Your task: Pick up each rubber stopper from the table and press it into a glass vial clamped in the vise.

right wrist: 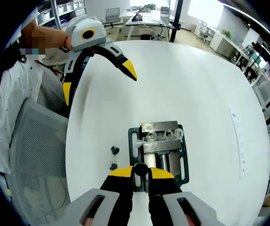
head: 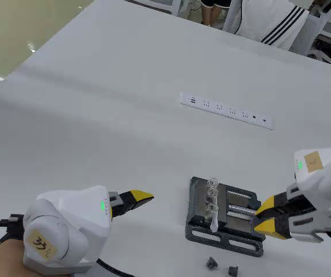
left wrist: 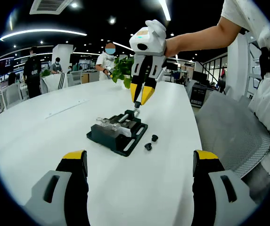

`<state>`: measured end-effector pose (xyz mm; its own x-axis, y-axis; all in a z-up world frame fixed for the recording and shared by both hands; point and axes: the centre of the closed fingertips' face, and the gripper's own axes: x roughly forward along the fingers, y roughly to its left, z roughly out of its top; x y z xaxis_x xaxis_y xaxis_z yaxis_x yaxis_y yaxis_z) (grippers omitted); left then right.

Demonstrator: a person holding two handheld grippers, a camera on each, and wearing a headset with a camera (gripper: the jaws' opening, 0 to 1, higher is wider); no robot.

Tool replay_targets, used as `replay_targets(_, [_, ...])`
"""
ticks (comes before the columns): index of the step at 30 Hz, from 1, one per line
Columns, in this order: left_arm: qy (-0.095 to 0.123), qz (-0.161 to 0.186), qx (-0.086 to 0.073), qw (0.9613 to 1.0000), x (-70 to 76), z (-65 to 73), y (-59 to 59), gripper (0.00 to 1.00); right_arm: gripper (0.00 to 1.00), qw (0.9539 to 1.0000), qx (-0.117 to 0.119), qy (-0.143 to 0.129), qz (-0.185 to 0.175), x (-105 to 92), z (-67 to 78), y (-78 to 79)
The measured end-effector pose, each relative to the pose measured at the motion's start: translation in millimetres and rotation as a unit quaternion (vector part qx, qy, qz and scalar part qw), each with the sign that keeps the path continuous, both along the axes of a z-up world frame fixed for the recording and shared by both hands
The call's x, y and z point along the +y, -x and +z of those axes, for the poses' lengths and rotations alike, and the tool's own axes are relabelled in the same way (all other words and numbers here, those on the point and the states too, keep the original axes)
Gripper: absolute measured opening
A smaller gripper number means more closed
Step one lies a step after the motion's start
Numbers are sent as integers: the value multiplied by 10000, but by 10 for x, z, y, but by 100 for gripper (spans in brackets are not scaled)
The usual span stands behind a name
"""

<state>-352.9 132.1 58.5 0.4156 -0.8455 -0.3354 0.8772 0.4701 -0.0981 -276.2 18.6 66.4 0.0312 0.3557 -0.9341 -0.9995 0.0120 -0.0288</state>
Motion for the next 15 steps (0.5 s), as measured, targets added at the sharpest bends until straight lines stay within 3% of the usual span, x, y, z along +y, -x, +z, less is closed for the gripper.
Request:
replay_targets(6, [-6, 5, 1, 10000, 3, 2, -29, 92, 7, 9999, -33, -112, -40, 221, 96, -233])
replay_targets(15, [7, 58, 2, 10000, 29, -11, -82, 92, 7, 10000, -1, -92, 38, 400, 21, -485])
